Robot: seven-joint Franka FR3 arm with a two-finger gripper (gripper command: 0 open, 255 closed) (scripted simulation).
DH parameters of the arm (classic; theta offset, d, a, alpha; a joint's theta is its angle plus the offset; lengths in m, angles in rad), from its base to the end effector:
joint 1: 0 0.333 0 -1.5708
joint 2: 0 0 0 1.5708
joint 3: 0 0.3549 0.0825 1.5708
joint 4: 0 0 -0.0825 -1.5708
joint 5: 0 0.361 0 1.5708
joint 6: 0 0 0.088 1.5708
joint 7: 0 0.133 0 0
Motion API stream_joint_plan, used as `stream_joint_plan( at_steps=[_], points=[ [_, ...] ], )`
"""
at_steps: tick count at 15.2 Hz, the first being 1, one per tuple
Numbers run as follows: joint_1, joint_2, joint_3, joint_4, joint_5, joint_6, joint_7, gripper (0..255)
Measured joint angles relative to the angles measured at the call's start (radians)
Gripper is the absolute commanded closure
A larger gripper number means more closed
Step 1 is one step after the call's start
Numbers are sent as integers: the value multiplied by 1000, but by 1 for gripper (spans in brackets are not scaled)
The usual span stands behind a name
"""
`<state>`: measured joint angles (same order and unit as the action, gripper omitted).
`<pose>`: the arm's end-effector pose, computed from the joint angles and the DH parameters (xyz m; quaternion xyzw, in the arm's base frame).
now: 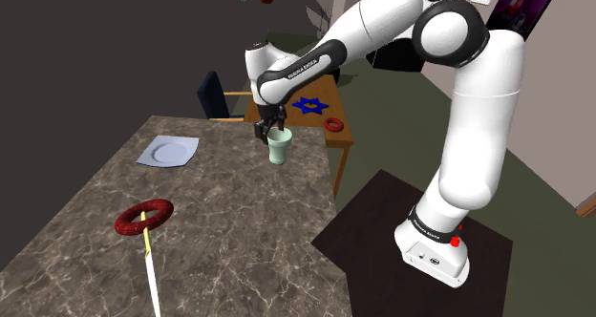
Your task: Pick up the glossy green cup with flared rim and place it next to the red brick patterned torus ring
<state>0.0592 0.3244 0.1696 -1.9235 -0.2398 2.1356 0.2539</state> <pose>0.5871 0.1149 0.3424 0.9947 0.0540 -0.0336 0.0809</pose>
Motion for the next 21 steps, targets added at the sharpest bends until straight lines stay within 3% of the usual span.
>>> stream_joint_plan(
  at_steps=[5,15,16,21],
  points=[
    [7,82,-10,39,-27,34,12,0],
    [6,113,-18,17,-41,88,22,0],
    [6,113,-18,17,-41,88,22,255],
    [6,112,-18,17,-41,88,22,255]
  ],
)
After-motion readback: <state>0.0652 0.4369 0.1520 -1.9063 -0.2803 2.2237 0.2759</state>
